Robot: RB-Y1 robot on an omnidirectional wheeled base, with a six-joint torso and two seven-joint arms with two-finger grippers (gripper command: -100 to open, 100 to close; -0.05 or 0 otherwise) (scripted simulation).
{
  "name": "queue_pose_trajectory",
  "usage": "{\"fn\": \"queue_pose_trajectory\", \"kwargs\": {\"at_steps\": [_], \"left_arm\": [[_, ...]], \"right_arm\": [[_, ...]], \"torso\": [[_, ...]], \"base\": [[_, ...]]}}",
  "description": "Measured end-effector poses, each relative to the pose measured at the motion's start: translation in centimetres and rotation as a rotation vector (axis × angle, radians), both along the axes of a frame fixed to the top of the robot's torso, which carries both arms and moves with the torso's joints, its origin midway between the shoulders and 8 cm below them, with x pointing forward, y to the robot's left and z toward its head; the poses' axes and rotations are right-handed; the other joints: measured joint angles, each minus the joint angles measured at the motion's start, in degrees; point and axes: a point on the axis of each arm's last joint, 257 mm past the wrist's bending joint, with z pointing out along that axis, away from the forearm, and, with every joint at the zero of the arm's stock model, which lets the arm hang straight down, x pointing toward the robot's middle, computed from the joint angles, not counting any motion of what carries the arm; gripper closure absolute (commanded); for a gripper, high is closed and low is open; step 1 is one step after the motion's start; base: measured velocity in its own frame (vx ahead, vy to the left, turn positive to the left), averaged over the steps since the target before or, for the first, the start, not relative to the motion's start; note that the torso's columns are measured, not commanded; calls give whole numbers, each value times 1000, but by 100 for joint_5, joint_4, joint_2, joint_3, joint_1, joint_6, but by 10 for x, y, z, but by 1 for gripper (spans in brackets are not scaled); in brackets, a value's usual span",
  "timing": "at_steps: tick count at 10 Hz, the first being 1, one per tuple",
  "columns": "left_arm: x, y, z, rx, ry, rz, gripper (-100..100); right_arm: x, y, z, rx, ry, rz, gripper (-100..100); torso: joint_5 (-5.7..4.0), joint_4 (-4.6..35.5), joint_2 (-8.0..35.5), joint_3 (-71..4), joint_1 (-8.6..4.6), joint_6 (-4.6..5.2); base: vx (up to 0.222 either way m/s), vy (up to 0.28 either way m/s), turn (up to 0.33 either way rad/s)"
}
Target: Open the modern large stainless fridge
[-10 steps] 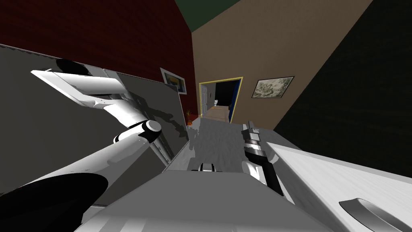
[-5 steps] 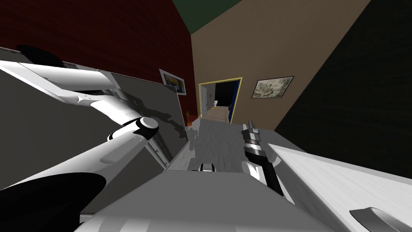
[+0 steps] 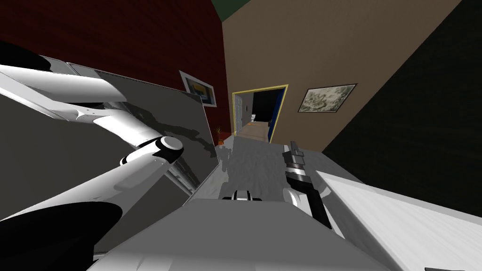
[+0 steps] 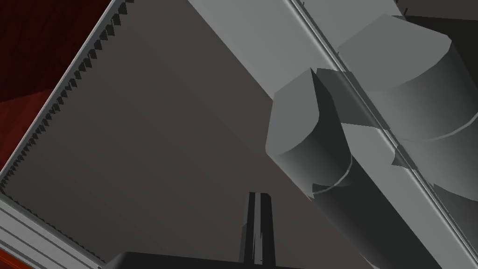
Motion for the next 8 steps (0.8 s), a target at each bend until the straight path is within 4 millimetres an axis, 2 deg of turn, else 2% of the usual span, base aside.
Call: {"fn": "queue_pose_trajectory", "kwargs": {"at_steps": [3,5,7,8], "left_arm": [[-36,3,5,8,0,94,100],[-67,8,10,13,-6,165,100],[-96,9,16,18,-8,237,100],[-111,8,19,19,-11,273,100]], "right_arm": [[0,0,0,0,0,0,0],[0,0,0,0,0,0,0],[0,0,0,0,0,0,0],[0,0,0,0,0,0,0]], "torso": [[23,11,32,21,56,-7],[28,12,37,24,75,-9],[22,12,39,24,58,-6],[24,11,33,21,62,-7]], "base": [[184,-307,38],[165,-312,42],[135,-336,41],[63,-151,22]]}}
